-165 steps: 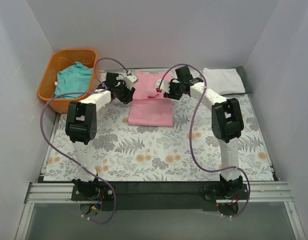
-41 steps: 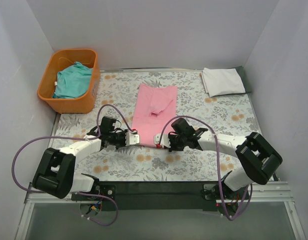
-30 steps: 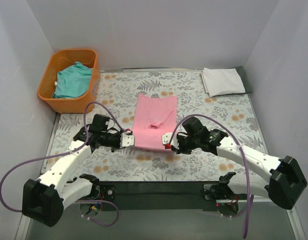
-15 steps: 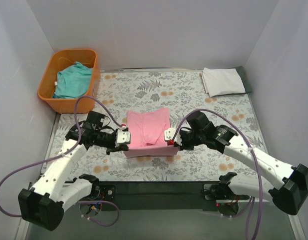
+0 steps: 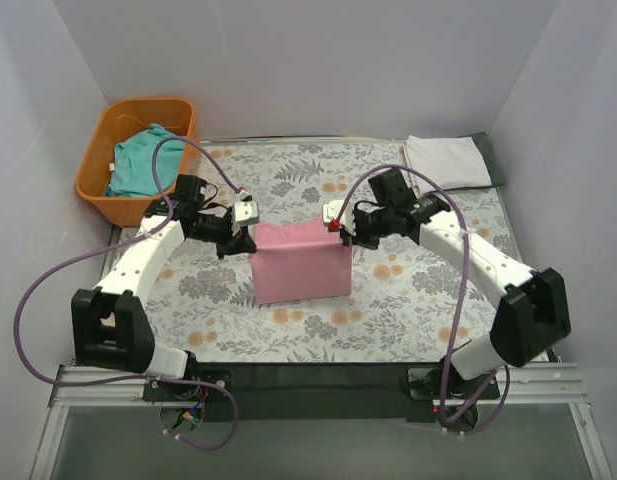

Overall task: Fold and stack the t-shirts
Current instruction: Fold the tshirt

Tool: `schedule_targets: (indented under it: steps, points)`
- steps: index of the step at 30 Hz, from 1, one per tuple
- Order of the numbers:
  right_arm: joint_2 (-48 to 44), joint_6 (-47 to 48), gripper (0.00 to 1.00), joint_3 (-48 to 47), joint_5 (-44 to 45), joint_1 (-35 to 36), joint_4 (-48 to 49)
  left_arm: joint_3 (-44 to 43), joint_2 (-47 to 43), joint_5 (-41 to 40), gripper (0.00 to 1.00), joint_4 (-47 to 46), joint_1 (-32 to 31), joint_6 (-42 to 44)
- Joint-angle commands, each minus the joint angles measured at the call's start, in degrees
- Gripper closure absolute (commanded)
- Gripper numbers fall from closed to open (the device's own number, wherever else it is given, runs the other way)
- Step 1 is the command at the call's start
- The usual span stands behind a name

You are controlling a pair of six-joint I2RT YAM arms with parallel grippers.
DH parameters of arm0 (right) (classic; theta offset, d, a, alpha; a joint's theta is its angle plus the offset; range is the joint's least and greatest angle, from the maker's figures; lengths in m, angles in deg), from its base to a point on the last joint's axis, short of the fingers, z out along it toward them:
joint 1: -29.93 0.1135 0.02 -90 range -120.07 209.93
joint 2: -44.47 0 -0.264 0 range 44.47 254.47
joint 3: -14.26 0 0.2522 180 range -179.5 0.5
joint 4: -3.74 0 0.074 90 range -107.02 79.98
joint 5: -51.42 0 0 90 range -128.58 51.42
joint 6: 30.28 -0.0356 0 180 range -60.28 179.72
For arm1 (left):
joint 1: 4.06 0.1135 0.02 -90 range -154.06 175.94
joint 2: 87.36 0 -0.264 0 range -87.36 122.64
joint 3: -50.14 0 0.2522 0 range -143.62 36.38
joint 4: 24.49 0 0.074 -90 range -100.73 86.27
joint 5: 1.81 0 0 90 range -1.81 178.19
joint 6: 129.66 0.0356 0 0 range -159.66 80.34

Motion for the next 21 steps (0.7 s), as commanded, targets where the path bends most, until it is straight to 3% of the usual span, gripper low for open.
schedule_targets:
  steps: [1,8,13,21]
  points:
    - [8.7,4.7,0.99,-8.4,-4.4,-3.7,-0.5,-4.2,5.6,0.4,1.0,-7.6,2.3,-3.2]
    - [28.6,7.2,0.99,-24.0,-7.3,-8.0,-0.2,-14.2,24.6,-6.2,1.0,-19.1,2.8,-13.7]
    - [43.5,6.0,0.99,-34.4,-5.9,-9.2,-0.2,-21.7,36.7,-11.9,1.0,-21.2,2.5,-19.1]
    - [48.6,4.3,0.99,-36.7,-4.3,-9.4,-0.1,-27.7,44.9,-17.2,0.97,-23.7,0.9,-26.0]
